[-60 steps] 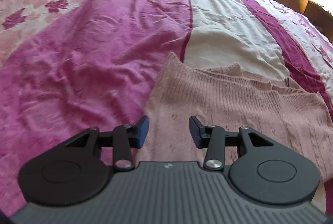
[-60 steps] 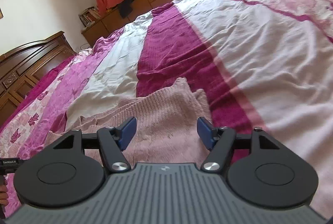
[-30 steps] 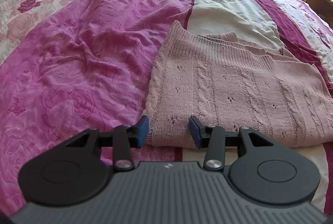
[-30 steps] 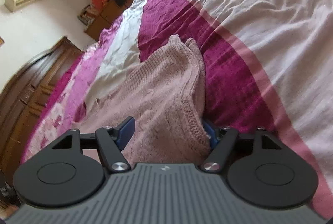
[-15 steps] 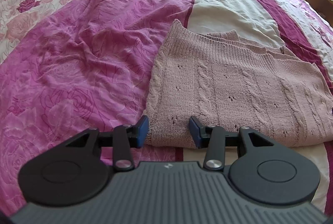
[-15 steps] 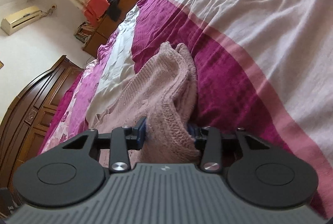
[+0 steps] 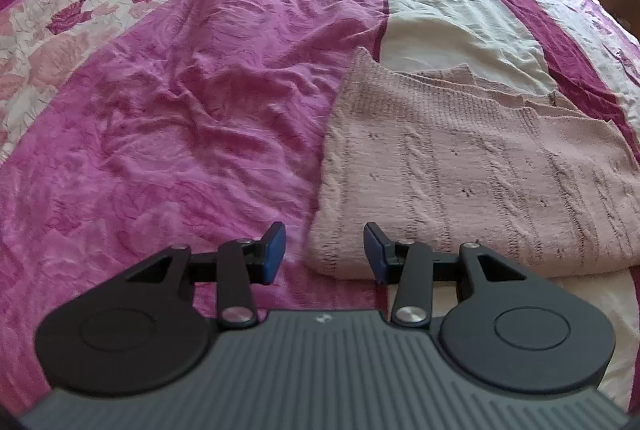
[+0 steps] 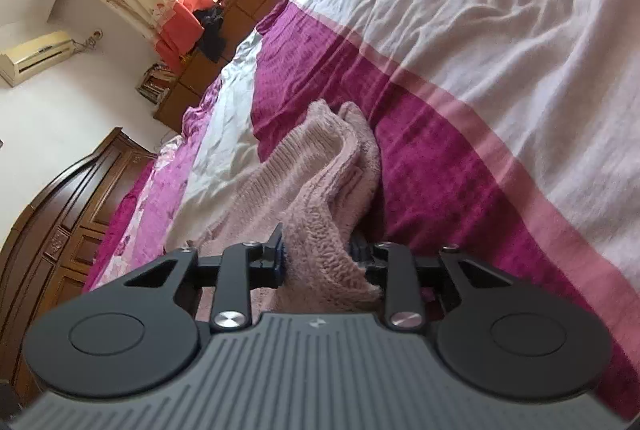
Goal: Fold small clothes
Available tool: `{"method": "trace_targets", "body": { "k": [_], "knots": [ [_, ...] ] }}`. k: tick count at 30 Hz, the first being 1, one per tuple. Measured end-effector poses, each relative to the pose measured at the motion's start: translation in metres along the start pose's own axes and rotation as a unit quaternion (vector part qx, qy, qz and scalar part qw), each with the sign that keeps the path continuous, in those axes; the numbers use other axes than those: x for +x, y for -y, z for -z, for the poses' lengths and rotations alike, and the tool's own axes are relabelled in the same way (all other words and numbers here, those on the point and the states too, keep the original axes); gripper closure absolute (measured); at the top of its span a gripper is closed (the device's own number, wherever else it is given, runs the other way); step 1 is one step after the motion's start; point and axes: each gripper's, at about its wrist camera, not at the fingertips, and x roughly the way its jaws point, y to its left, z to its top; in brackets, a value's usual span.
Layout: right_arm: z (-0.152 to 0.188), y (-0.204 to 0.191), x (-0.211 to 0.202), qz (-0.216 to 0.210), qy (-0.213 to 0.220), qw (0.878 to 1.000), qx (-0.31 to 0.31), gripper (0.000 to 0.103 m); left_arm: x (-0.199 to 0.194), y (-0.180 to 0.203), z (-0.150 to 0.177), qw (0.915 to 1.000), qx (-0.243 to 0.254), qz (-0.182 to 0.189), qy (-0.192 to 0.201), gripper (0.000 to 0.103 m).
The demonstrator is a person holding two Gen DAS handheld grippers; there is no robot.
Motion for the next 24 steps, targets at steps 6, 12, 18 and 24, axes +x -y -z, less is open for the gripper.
{"method": "trace_targets", "body": {
  "k": [6, 12, 18, 24],
  "knots": [
    [-0.003, -0.021, -0.006, -0.017, 0.018, 0.999, -0.021, 0.071, -0.003, -0.011, -0.004, 1.0000, -0.001, -0.008, 0.003, 0.058],
    [-0.007, -0.059, -0.011, -0.034, 0.032, 0.997, -0.066, 0.072, -0.008, -0.018, -0.013, 0.9999, 0.005, -0.012, 0.010, 0.058],
    [-0.003, -0.111, -0.008, -0.051, 0.036, 0.988, -0.139, 0.073, -0.019, -0.023, -0.023, 0.9993, 0.021, -0.015, 0.026, 0.058],
    [0.009, -0.166, 0.000, -0.084, 0.030, 0.979, -0.185, 0.074, -0.025, -0.035, -0.025, 0.9991, 0.015, -0.019, 0.035, 0.058]
  ]
}}
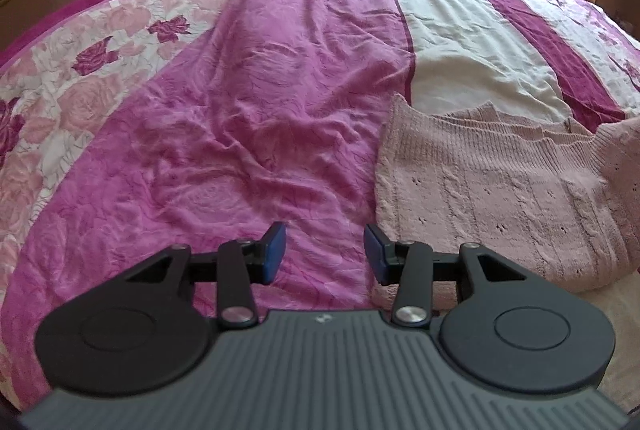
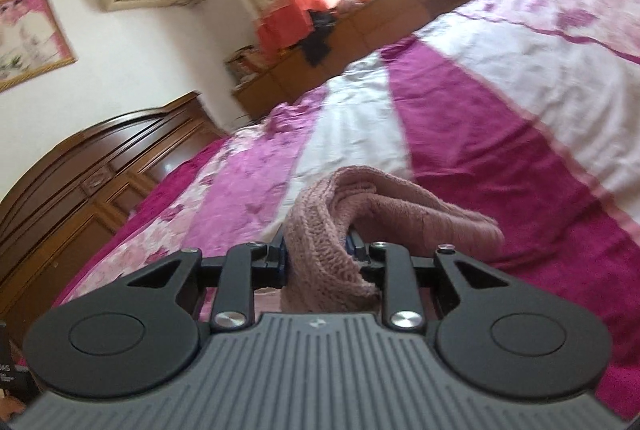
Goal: Fold small clothes
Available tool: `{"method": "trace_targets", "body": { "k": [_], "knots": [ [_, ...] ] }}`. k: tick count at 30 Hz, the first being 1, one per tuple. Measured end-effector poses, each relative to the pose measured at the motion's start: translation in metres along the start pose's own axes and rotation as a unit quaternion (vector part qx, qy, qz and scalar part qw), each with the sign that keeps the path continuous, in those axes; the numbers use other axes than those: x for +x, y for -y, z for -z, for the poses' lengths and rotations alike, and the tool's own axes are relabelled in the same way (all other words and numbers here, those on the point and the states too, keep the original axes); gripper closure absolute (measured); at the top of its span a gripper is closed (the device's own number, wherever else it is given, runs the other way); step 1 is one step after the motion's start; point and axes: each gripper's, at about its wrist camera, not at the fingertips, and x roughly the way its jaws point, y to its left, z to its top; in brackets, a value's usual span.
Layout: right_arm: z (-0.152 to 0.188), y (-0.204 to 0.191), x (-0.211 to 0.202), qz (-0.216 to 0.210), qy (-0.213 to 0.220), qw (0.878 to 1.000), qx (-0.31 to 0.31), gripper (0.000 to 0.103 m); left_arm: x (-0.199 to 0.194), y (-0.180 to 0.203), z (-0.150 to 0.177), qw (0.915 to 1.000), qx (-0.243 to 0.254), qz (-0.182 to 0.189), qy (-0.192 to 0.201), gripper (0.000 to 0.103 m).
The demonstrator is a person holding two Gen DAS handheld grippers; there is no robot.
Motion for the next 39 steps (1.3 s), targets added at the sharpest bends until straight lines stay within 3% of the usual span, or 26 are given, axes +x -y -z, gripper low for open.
{"method": "trace_targets", "body": {
  "k": [6, 11, 15, 22, 25, 28, 32, 39],
  "knots": [
    [0.001, -0.068, 0.032, -0.046, -0.017, 0.998, -0.037, 0.075, -0.005, -0.020, 0.007, 0.9996, -0.026, -0.005, 0.002, 0.058],
    [0.024, -0.127, 0.065, -0.069, -0.051, 0.993, -0.083, 0.075, -0.010, -0.038, 0.011, 0.9991, -0.039, -0.014, 0.006, 0.058],
    [0.060, -0.162, 0.098, -0.072, -0.103, 0.985, -0.117, 0.075, -0.011, -0.050, 0.013, 0.9988, -0.045, -0.018, 0.007, 0.058],
    [0.148, -0.191, 0.147, -0.052, -0.201, 0.959, -0.191, 0.071, -0.004, -0.061, 0.009, 0.9981, -0.061, -0.005, 0.008, 0.058],
    [0.163, -0.192, 0.140, -0.064, -0.186, 0.958, -0.210, 0.052, 0.000, -0.058, 0.004, 0.9978, -0.063, 0.014, 0.017, 0.058],
    [0.158, -0.191, 0.127, -0.084, -0.193, 0.959, -0.192, 0.041, 0.006, -0.048, -0.004, 0.9972, -0.061, 0.037, 0.021, 0.058],
    [0.142, -0.181, 0.096, -0.101, -0.183, 0.963, -0.171, 0.040, 0.016, -0.025, -0.016, 0.9960, -0.044, 0.073, 0.029, 0.058],
    [0.106, -0.138, 0.034, -0.076, -0.129, 0.979, -0.138, 0.036, 0.038, 0.031, -0.032, 0.9928, 0.031, 0.111, 0.033, 0.058]
  ]
}}
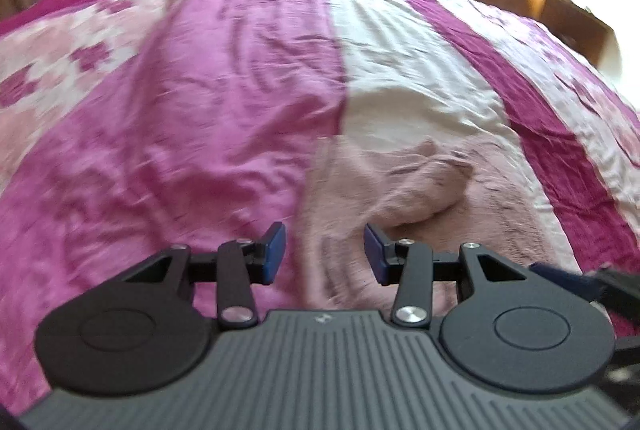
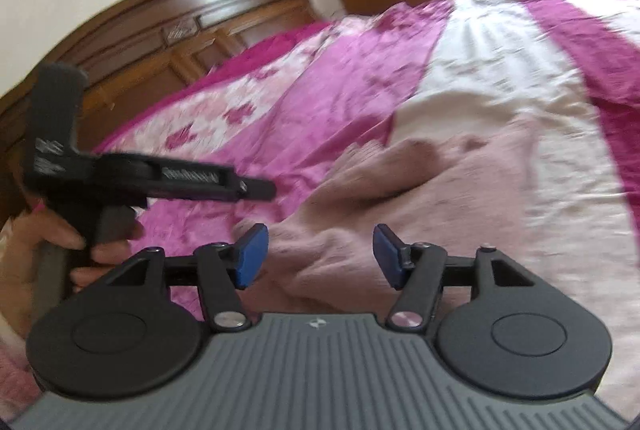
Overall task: Fold small clothes
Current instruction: 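Fold the held corner over the cardigan with the right tool, then grasp the folded cardigan edge with both tools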
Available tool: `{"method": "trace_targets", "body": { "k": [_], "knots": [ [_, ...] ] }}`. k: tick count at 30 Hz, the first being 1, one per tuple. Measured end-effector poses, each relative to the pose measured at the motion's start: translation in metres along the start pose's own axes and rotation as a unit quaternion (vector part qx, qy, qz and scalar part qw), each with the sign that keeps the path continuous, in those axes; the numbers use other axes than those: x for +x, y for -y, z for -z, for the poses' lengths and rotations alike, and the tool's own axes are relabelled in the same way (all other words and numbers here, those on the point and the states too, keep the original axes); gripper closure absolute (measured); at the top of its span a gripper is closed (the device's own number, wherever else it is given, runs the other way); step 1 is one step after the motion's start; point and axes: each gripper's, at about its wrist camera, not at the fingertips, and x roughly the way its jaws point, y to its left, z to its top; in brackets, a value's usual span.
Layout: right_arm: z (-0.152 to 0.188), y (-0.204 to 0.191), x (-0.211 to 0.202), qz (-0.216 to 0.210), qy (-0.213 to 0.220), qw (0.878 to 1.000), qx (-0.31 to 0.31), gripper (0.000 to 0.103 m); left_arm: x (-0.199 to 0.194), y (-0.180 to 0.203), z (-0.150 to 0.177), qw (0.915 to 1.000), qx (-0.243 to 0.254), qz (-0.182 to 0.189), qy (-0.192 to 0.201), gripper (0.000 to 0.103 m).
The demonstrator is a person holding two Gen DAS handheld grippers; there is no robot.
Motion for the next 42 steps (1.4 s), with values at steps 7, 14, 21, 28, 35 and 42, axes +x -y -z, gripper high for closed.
{"method": "trace_targets", "body": {
  "k": [7, 14, 21, 28, 35, 42],
  "knots": [
    [-0.005, 0.051, -0.026, 0.072, 0.039, 0.995, 0.049, 0.034, 0.045, 0.045, -0.007, 0.9972, 0.072, 0.009, -0.019, 0.058],
    [0.013, 0.085, -0.013, 0.093, 0.025, 0.990, 0.105, 0.034, 0.078, 0.057, -0.004, 0.9977, 0.065, -0.001, -0.021, 0.058],
    [0.021, 0.085, 0.003, 0.066, 0.010, 0.990, 0.124, 0.033, 0.070, 0.033, -0.004, 0.9995, 0.002, -0.014, 0.026, 0.087],
    [0.021, 0.062, 0.014, 0.064, 0.002, 0.995, 0.070, 0.032, 0.084, -0.026, -0.006, 0.9932, -0.091, -0.073, -0.007, 0.087],
    [0.023, 0.064, 0.015, 0.061, -0.001, 0.995, 0.072, 0.031, 0.063, -0.028, 0.002, 0.9959, -0.086, -0.026, -0.007, 0.083],
    [0.023, 0.059, 0.015, 0.071, -0.003, 0.995, 0.075, 0.031, 0.026, -0.014, 0.024, 0.9972, -0.069, 0.023, -0.017, 0.058]
  ]
}}
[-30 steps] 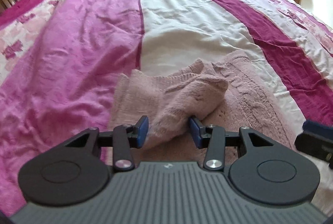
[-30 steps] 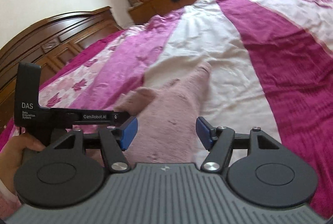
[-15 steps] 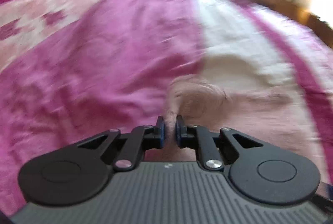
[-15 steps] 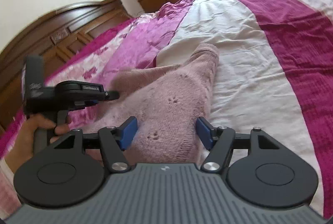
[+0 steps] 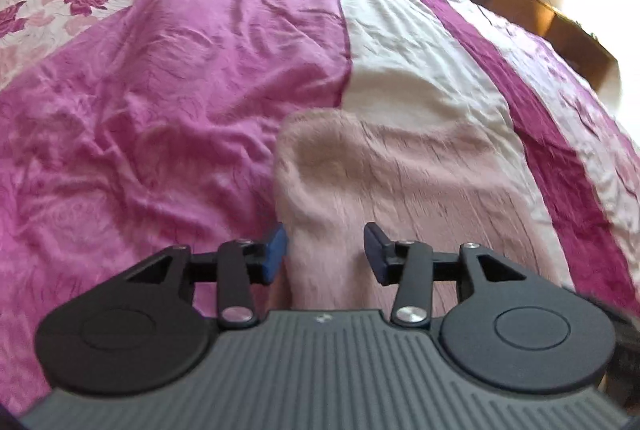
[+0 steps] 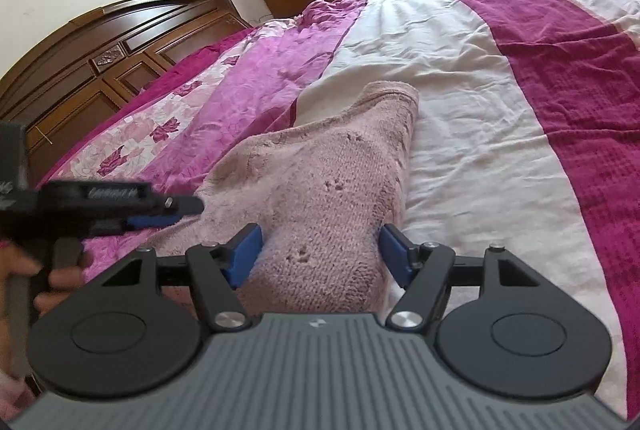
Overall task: Fold small clothes
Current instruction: 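Grasp the folded cardigan edge with both tools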
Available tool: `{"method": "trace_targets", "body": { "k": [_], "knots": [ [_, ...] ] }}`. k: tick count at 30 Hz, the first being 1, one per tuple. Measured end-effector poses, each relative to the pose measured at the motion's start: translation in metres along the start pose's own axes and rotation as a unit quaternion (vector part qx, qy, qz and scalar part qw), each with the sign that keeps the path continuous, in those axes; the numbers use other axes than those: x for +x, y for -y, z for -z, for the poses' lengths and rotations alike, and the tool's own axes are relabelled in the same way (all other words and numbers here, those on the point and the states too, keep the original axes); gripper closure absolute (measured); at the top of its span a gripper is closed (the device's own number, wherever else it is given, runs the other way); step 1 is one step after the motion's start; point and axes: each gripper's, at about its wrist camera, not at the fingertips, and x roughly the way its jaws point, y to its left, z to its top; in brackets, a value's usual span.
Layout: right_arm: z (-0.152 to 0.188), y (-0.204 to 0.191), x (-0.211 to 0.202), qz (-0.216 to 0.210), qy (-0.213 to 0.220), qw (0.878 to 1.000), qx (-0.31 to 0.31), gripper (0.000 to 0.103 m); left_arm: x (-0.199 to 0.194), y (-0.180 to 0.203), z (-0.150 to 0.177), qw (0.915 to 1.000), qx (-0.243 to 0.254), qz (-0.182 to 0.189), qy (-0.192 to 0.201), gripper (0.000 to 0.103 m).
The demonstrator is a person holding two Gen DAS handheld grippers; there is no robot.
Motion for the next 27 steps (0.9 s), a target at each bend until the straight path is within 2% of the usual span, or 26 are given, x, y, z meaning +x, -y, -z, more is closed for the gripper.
{"method": "trace_targets", "body": {
  "k": [3, 8, 12, 13, 15, 16, 18, 21, 25, 27],
  "knots": [
    [0.002, -0.002, -0.001, 0.003, 0.000, 1.000, 0.000, 0.031, -0.003, 0.001, 0.013, 0.9999, 0.008, -0.007, -0.014, 0.057],
    [0.006, -0.007, -0.004, 0.005, -0.004, 1.000, -0.009, 0.031, -0.002, -0.011, 0.025, 0.9992, 0.009, -0.036, -0.013, 0.047],
    [0.002, -0.004, -0.006, 0.000, -0.010, 1.000, -0.007, 0.030, -0.007, -0.019, 0.019, 0.9994, -0.020, -0.020, -0.018, 0.047],
    [-0.001, -0.001, -0.008, -0.005, -0.010, 1.000, 0.005, 0.029, -0.009, -0.020, 0.017, 0.9995, -0.025, -0.012, -0.018, 0.050],
    [-0.007, 0.011, -0.011, -0.018, -0.005, 0.999, 0.038, 0.023, -0.011, -0.022, 0.014, 0.9992, -0.037, 0.007, -0.015, 0.047],
    [-0.010, 0.016, -0.013, -0.024, 0.000, 0.998, 0.055, 0.018, -0.011, -0.023, 0.013, 0.9987, -0.044, 0.018, -0.017, 0.043],
    [-0.016, 0.030, -0.013, -0.034, 0.001, 0.995, 0.093, 0.014, -0.006, -0.024, 0.012, 0.9978, -0.053, 0.029, -0.029, 0.034],
    [-0.019, 0.044, -0.004, -0.041, -0.021, 0.991, 0.124, 0.013, 0.007, -0.024, 0.016, 0.9967, -0.058, 0.024, -0.052, 0.030],
    [-0.011, 0.054, 0.022, -0.073, -0.072, 0.982, 0.157, 0.013, 0.016, -0.027, 0.021, 0.9947, -0.083, 0.027, -0.053, 0.024],
    [-0.005, 0.056, 0.035, -0.092, -0.082, 0.978, 0.168, 0.013, 0.018, -0.026, 0.020, 0.9941, -0.090, 0.028, -0.055, 0.024]
  ]
}}
